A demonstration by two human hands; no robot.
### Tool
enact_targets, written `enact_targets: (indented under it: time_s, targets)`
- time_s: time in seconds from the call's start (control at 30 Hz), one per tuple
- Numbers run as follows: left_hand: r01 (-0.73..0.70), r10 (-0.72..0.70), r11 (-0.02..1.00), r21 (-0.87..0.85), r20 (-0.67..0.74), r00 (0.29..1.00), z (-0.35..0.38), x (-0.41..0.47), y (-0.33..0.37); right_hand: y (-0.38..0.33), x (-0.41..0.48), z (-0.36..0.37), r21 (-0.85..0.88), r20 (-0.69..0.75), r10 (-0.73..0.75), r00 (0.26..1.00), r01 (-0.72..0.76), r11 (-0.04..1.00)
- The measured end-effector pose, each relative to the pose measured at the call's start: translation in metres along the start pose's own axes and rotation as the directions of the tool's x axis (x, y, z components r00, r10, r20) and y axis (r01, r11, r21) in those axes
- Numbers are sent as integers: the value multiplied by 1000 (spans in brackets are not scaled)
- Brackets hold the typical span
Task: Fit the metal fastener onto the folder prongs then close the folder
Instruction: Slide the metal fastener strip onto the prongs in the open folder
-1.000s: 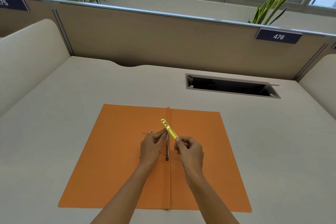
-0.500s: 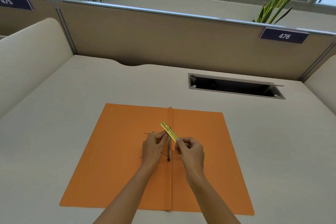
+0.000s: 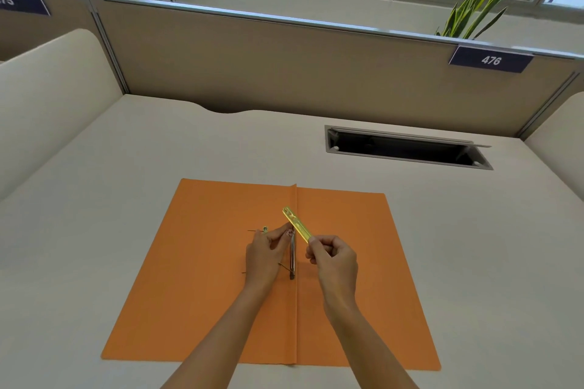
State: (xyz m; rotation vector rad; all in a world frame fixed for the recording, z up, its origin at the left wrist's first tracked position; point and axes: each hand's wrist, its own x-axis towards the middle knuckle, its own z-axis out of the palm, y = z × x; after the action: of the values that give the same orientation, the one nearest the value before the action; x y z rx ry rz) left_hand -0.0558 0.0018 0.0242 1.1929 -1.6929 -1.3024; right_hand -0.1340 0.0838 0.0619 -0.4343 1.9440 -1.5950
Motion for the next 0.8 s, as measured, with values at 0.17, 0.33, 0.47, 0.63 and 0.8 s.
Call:
enact_targets:
  time_s: [0.17,0.33,0.47,0.63,0.8]
  targets:
    - [24,-24,1000,1,6,1000,1,2,-3,1,-1,0,-12,4,6,1000,-6,1000]
    - [-4,4,1000,-22,16,1000,0,0,0,2,-1,2,-18,-35,-13,999,12,1000]
    - [2,-2,1000,-21,11,1000,0,0,1,3,-2,4,-21,-41,-21,999,20,1000]
    - [31,-32,999,15,7,999,0,2,-1,3,-5,2,3,-48,-17,999,17,1000]
    - [34,-35,999,17,28,999,1,2,-4,2,-5,1,15,-56,-13,998,14,1000]
